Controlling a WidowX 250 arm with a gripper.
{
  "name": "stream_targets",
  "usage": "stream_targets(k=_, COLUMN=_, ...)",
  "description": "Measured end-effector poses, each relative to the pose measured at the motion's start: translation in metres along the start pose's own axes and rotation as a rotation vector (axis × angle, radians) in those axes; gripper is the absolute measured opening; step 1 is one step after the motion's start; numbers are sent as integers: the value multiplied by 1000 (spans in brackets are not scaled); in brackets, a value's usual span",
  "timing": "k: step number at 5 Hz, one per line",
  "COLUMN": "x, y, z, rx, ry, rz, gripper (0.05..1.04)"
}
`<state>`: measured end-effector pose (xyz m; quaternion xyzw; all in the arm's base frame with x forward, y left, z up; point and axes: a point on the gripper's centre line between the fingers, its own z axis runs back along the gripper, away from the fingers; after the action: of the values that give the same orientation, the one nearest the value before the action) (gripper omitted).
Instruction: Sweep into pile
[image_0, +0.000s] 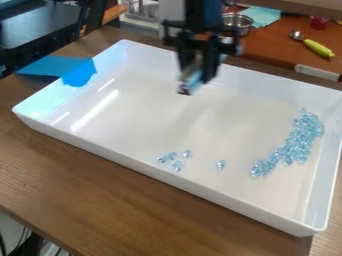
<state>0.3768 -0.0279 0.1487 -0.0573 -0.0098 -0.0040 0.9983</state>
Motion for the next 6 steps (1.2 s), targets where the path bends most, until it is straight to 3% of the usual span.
stream_targets(k=1, x=-11, y=33, z=-5, rx=73, ry=-19, rz=-23, gripper=379)
stream_targets(k=2, x=-33, y=45, z=-38, rx=107, ry=40, rz=-64, gripper=379)
stream_targets(k=3, x=-49, y=46, z=-61, rx=91, ry=86, rz=-73, gripper=379)
stream_targets(k=4, x=-59, y=42, z=-58, rx=74, ry=87, rz=-45, gripper=379)
stream_targets(k=5, x=-65, y=47, z=-56, rx=37, ry=120, rz=-1, gripper=379)
stream_targets(k=6, x=-63, y=41, z=-57, rx=32, ry=109, rz=36, gripper=379)
